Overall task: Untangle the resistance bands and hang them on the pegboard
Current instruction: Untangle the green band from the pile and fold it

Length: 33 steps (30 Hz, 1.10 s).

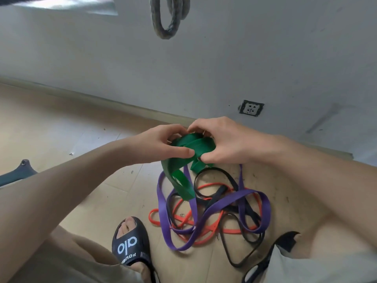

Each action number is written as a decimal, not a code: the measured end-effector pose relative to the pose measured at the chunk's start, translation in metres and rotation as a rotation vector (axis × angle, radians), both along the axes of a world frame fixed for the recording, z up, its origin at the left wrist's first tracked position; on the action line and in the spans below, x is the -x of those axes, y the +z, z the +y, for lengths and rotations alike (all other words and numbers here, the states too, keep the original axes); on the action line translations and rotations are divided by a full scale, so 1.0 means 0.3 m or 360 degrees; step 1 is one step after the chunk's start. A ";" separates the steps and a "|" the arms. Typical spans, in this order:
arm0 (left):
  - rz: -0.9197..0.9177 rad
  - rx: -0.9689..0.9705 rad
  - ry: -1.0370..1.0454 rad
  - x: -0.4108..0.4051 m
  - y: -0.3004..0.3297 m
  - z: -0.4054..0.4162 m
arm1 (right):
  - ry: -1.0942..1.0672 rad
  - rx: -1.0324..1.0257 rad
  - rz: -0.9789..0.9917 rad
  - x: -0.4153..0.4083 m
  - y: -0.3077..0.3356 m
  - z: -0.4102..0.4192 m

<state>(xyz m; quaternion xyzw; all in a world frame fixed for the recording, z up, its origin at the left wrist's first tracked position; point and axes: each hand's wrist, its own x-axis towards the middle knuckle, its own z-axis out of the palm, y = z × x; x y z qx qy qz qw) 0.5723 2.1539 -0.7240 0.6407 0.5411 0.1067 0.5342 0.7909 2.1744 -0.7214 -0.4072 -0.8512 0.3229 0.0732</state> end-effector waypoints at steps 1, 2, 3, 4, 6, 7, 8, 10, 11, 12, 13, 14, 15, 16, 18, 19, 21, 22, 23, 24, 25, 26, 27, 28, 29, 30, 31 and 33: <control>-0.0007 -0.0008 -0.0017 0.002 -0.001 0.001 | -0.0006 -0.0001 0.0009 -0.004 0.004 0.005; -0.0008 -0.0021 -0.0035 0.004 -0.001 0.003 | -0.0011 -0.0002 0.0021 -0.008 0.009 0.010; -0.0007 -0.0034 -0.0046 0.007 -0.001 0.004 | -0.0020 0.0001 0.0026 -0.011 0.013 0.016; -0.0011 -0.0042 -0.0052 0.010 -0.001 0.006 | -0.0030 -0.0001 0.0027 -0.015 0.020 0.021; -0.0014 -0.0066 -0.0052 0.013 -0.005 0.009 | -0.0059 -0.0017 0.0022 -0.019 0.030 0.030; -0.0005 -0.0093 -0.0051 0.013 -0.007 0.011 | -0.0079 -0.0025 0.0026 -0.020 0.036 0.034; 0.0010 -0.0128 -0.0054 0.010 -0.011 0.011 | -0.0101 -0.0034 0.0035 -0.021 0.041 0.036; 0.0039 -0.0194 -0.0068 0.000 -0.013 0.009 | -0.0140 -0.0049 0.0062 -0.023 0.053 0.038; 0.0047 -0.0227 -0.0067 -0.003 -0.014 0.009 | -0.0154 -0.0053 0.0075 -0.024 0.057 0.041; 0.0050 -0.0263 -0.0055 -0.006 -0.015 0.011 | -0.0164 -0.0057 0.0084 -0.026 0.061 0.043; 0.0049 -0.0296 -0.0039 -0.008 -0.015 0.014 | -0.0170 -0.0059 0.0086 -0.029 0.064 0.046; 0.0044 -0.0325 -0.0023 -0.008 -0.013 0.017 | -0.0170 -0.0063 0.0083 -0.032 0.066 0.048; 0.0038 -0.0347 -0.0014 -0.007 -0.011 0.020 | -0.0168 -0.0070 0.0080 -0.034 0.067 0.048; 0.0033 -0.0361 -0.0014 -0.007 -0.007 0.022 | -0.0164 -0.0079 0.0074 -0.037 0.067 0.048; 0.0049 -0.0370 -0.0031 -0.006 -0.002 0.022 | -0.0142 -0.0104 0.0046 -0.041 0.065 0.044; 0.0065 -0.0373 -0.0037 -0.006 0.000 0.021 | -0.0125 -0.0114 0.0025 -0.041 0.062 0.042; 0.0081 -0.0383 -0.0046 -0.006 0.003 0.020 | -0.0083 -0.0124 -0.0019 -0.040 0.052 0.038; 0.0072 -0.0379 -0.0042 -0.007 0.004 0.021 | -0.0051 -0.0131 -0.0048 -0.038 0.045 0.037; 0.0054 -0.0369 -0.0027 -0.008 0.005 0.022 | -0.0010 -0.0133 -0.0078 -0.037 0.037 0.035; 0.0036 -0.0362 -0.0009 -0.008 0.006 0.023 | 0.0028 -0.0124 -0.0103 -0.036 0.031 0.034; 0.0027 -0.0365 0.0003 -0.009 0.009 0.023 | 0.0050 -0.0103 -0.0116 -0.035 0.026 0.034; 0.0029 -0.0382 0.0004 -0.010 0.012 0.022 | 0.0051 -0.0074 -0.0117 -0.035 0.026 0.035; 0.0044 -0.0411 -0.0005 -0.010 0.013 0.022 | 0.0039 -0.0046 -0.0110 -0.036 0.027 0.037; 0.0069 -0.0444 -0.0019 -0.010 0.012 0.021 | 0.0027 -0.0031 -0.0101 -0.036 0.027 0.040; 0.0096 -0.0474 -0.0035 -0.010 0.011 0.019 | 0.0023 -0.0033 -0.0099 -0.036 0.025 0.042; 0.0124 -0.0502 -0.0054 -0.009 0.009 0.016 | 0.0027 -0.0039 -0.0108 -0.035 0.022 0.044; 0.0155 -0.0531 -0.0082 -0.009 0.007 0.015 | 0.0039 -0.0049 -0.0131 -0.032 0.020 0.042; 0.0231 -0.0592 -0.0172 -0.010 0.005 0.017 | 0.0074 -0.0105 -0.0214 -0.028 0.016 0.036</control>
